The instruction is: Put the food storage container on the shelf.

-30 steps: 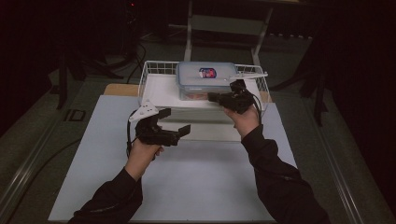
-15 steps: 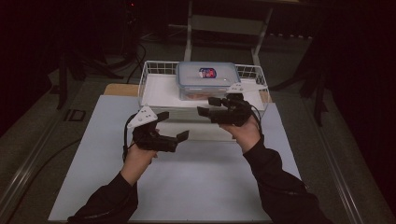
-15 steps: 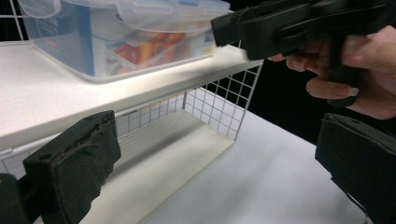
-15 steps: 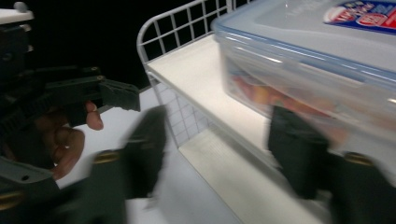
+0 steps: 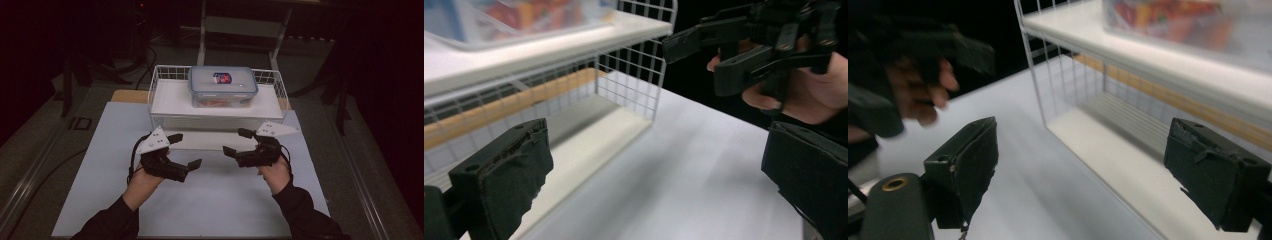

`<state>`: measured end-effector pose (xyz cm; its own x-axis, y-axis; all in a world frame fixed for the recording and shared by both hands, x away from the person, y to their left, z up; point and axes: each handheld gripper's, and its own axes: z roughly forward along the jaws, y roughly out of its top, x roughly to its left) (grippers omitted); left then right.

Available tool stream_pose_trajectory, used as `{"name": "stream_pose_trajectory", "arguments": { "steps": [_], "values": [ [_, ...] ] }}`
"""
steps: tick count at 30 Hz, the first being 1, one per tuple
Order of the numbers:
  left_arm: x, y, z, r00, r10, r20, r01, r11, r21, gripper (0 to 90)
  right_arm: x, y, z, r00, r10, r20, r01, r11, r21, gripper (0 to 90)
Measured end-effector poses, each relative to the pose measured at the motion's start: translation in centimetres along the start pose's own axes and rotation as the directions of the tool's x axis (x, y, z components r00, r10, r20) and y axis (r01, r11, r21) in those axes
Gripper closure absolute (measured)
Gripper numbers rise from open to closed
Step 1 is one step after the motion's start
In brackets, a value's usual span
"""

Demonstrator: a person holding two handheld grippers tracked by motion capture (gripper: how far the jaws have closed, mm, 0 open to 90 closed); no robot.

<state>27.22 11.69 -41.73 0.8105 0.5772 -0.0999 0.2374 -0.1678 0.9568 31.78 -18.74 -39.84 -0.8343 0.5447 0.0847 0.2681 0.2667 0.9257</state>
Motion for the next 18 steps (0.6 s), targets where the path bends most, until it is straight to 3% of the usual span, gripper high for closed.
{"name": "stream_pose_trajectory", "arguments": {
  "steps": [6,12,18],
  "values": [
    [-0.5,-1.6,0.0,0.9993,-0.006,0.036,0.005,0.9997,0.023,0.0,0.2,-2.8,-1.6,0.9997,-0.021,0.014,0.021,1.0,-0.001,13.9],
    [-0.7,-3.1,-0.3,0.9982,-0.018,0.057,0.016,0.9991,0.039,0.0,0.1,-5.0,-3.2,0.9991,0.014,0.04,-0.014,1.0,-0.012,13.9],
    [-0.5,-5.0,-0.9,0.9971,-0.046,0.062,0.041,0.9969,0.067,0.0,-0.3,-7.7,-4.8,0.9957,0.033,0.087,-0.034,0.999,0.01,13.9]
  ]
}}
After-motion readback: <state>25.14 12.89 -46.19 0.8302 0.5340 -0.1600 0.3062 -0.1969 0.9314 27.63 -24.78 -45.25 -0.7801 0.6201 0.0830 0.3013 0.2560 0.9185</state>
